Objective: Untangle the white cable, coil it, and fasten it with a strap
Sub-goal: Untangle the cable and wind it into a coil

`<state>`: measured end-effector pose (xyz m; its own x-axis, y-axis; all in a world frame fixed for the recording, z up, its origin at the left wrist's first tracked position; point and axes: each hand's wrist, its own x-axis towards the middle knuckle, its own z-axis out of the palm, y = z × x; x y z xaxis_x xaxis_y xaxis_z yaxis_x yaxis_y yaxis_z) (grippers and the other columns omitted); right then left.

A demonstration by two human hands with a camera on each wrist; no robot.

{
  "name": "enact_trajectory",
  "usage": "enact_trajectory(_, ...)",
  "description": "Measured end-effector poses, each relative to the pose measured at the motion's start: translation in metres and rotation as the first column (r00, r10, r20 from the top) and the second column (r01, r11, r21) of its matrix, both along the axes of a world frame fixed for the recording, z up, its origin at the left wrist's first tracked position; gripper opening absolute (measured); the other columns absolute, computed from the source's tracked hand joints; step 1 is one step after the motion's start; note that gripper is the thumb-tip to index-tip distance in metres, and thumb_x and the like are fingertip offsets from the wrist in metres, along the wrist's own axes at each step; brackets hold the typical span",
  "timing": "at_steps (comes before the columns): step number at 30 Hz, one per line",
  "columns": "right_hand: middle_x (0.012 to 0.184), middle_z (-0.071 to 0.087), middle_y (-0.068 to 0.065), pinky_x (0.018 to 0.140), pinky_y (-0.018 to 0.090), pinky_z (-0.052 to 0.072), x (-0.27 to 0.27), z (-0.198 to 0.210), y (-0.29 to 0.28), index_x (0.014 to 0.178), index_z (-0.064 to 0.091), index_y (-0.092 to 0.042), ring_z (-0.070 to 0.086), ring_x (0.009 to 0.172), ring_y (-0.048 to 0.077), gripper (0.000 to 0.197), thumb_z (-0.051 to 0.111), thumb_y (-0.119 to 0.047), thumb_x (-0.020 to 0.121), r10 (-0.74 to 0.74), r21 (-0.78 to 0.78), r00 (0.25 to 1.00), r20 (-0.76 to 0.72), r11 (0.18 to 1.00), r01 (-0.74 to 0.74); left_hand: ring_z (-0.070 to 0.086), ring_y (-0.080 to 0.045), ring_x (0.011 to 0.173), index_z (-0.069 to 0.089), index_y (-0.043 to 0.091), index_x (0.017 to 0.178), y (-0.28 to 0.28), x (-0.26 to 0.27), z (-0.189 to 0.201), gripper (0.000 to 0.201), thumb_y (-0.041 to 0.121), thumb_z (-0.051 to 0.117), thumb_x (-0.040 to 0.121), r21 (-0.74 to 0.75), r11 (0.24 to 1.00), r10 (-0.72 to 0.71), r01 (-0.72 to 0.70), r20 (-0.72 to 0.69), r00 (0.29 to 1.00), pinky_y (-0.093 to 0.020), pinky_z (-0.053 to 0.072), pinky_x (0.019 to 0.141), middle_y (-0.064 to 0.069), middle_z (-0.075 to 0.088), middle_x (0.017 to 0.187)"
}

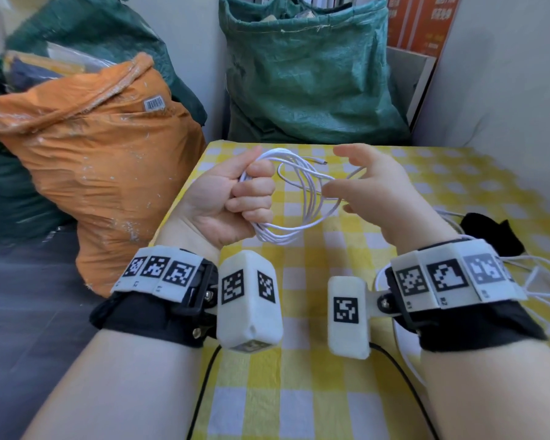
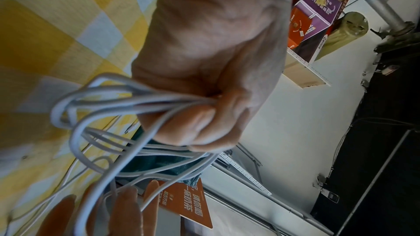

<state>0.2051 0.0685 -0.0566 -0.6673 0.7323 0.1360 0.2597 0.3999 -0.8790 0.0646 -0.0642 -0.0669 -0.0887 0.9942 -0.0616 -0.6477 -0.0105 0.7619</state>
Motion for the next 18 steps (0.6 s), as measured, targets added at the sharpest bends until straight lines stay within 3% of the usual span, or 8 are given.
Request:
enact_trajectory(3, 0.122, 0.049, -0.001, 0.067, 0.036, 0.055, 0.001, 0.0, 0.006, 0.126, 0.055, -0.03, 0.065, 0.079, 0.023, 0.055, 0.07, -0.011, 0.077, -0.042, 0.036, 0.999, -0.01, 0.998, 0.043, 0.034, -0.004, 0.027, 0.05, 0.019, 0.061, 0.0, -0.001, -0.001, 0.043, 0.041, 0.035, 0.094, 0.005, 0.999, -0.043, 0.043, 0.014, 0.999, -0.018, 0.043, 0.046, 0.008, 0.024, 0.039)
enact_trajectory(6, 0.124, 0.052, 0.0, 0.05, 0.024, 0.044, 0.004, -0.002, 0.013, 0.121, 0.058, -0.032, 0.066, 0.081, 0.024, 0.051, 0.069, -0.01, 0.076, -0.081, 0.107, 0.997, -0.015, 0.991, 0.082, 0.03, -0.009, 0.034, 0.059, 0.013, 0.072, 0.001, -0.005, -0.002, 0.042, 0.036, 0.033, 0.097, 0.048, 0.986, -0.16, 0.157, 0.075, 0.984, -0.024, 0.051, 0.068, 0.007, 0.027, 0.044)
enact_trajectory(8, 0.125, 0.052, 0.0, 0.048, 0.023, 0.043, 0.006, -0.003, 0.015, 0.121, 0.058, -0.031, 0.066, 0.083, 0.024, 0.051, 0.071, -0.009, 0.077, -0.075, 0.124, 0.997, -0.019, 0.989, 0.076, 0.032, -0.012, 0.038, 0.062, 0.007, 0.082, 0.0, -0.006, -0.003, 0.042, 0.032, 0.032, 0.1, 0.058, 0.98, -0.195, 0.19, 0.098, 0.976, -0.028, 0.05, 0.075, 0.005, 0.031, 0.047)
enact_trajectory(10, 0.127, 0.053, -0.001, 0.054, 0.025, 0.046, 0.007, -0.004, 0.017, 0.122, 0.058, -0.03, 0.065, 0.087, 0.025, 0.051, 0.072, -0.01, 0.077, -0.076, 0.153, 0.997, -0.029, 0.985, 0.08, 0.04, -0.014, 0.039, 0.061, 0.005, 0.082, 0.001, -0.005, -0.002, 0.039, 0.029, 0.035, 0.099, 0.061, 0.984, -0.173, 0.166, 0.125, 0.977, -0.029, 0.051, 0.075, 0.003, 0.031, 0.049)
enact_trajectory(12, 0.127, 0.056, 0.0, 0.066, 0.027, 0.046, 0.007, -0.004, 0.019, 0.123, 0.058, -0.027, 0.062, 0.093, 0.025, 0.052, 0.073, -0.011, 0.076, -0.092, 0.188, 0.995, -0.032, 0.977, 0.096, 0.045, -0.01, 0.036, 0.058, 0.012, 0.069, 0.002, -0.003, -0.001, 0.035, 0.029, 0.041, 0.094, 0.022, 0.998, -0.057, 0.056, 0.078, 0.995, -0.023, 0.052, 0.063, 0.007, 0.026, 0.047)
enact_trajectory(15, 0.131, 0.053, 0.0, 0.066, 0.023, 0.039, 0.009, -0.004, 0.021, 0.131, 0.052, -0.029, 0.051, 0.094, 0.017, 0.065, 0.077, -0.013, 0.073, -0.068, 0.236, 0.995, 0.08, 0.971, 0.047, 0.037, -0.01, 0.034, 0.055, 0.012, 0.067, 0.002, 0.0, 0.0, 0.031, 0.027, 0.046, 0.091, 0.062, 0.994, -0.096, 0.087, 0.156, 0.983, -0.023, 0.048, 0.053, 0.006, 0.027, 0.045)
enact_trajectory(16, 0.134, 0.05, -0.001, 0.07, 0.022, 0.04, 0.009, -0.005, 0.02, 0.134, 0.049, -0.031, 0.05, 0.101, 0.016, 0.071, 0.079, -0.014, 0.072, -0.042, 0.251, 0.991, 0.127, 0.968, 0.008, 0.031, -0.01, 0.034, 0.055, 0.011, 0.068, 0.001, 0.001, 0.001, 0.031, 0.027, 0.045, 0.093, 0.049, 0.995, -0.099, 0.092, 0.159, 0.982, -0.024, 0.047, 0.051, 0.006, 0.026, 0.047)
enact_trajectory(18, 0.14, 0.043, -0.004, 0.091, 0.024, 0.037, 0.008, -0.004, 0.013, 0.137, 0.045, -0.034, 0.041, 0.125, 0.016, 0.081, 0.083, -0.02, 0.067, 0.04, 0.312, 0.987, 0.154, 0.946, -0.087, 0.023, -0.008, 0.036, 0.054, 0.011, 0.068, 0.002, 0.0, 0.001, 0.035, 0.029, 0.041, 0.094, 0.015, 0.996, -0.09, 0.089, 0.126, 0.988, -0.023, 0.045, 0.045, 0.008, 0.025, 0.047)
